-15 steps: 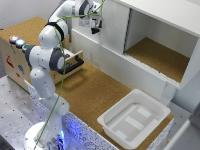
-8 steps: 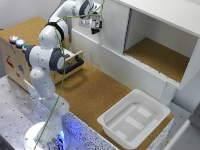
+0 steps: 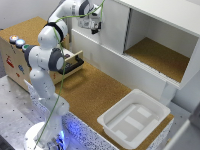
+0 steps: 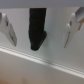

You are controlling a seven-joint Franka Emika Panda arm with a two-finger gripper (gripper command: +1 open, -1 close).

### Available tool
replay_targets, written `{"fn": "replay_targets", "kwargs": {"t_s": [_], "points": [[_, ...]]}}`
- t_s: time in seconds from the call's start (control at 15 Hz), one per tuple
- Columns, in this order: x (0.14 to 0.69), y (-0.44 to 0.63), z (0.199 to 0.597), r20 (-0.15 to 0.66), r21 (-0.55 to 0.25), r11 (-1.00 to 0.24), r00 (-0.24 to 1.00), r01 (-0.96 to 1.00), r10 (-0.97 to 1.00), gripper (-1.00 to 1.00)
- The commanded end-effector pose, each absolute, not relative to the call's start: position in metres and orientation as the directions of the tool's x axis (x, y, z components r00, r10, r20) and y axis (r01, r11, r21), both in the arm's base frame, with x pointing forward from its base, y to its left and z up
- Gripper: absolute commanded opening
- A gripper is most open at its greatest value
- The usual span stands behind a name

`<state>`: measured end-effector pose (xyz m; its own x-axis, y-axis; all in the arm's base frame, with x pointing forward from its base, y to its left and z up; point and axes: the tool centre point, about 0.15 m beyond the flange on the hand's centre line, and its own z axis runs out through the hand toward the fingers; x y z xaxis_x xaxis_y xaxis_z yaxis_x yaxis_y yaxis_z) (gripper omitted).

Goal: Push the door to the left

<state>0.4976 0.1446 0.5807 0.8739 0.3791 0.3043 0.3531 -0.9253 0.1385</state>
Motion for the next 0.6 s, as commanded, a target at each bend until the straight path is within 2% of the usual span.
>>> {"fn": "replay_targets", "kwargs": {"t_s": [0.0, 0.07, 0.2, 0.53], "points": [[0.449, 0.133, 0.560, 0.335, 0.046, -0.916, 0.858, 0.397, 0.389, 1.00], [0.444, 0.129, 0.553, 0.301, 0.026, -0.915, 0.870, 0.402, 0.390, 1.00], [0.435, 0.117, 0.545, 0.299, 0.022, -0.928, 0.883, 0.373, 0.362, 1.00], [0.396, 0.101, 0.515, 0.182, -0.013, -0.919, 0.905, 0.393, 0.384, 1.00]]}}
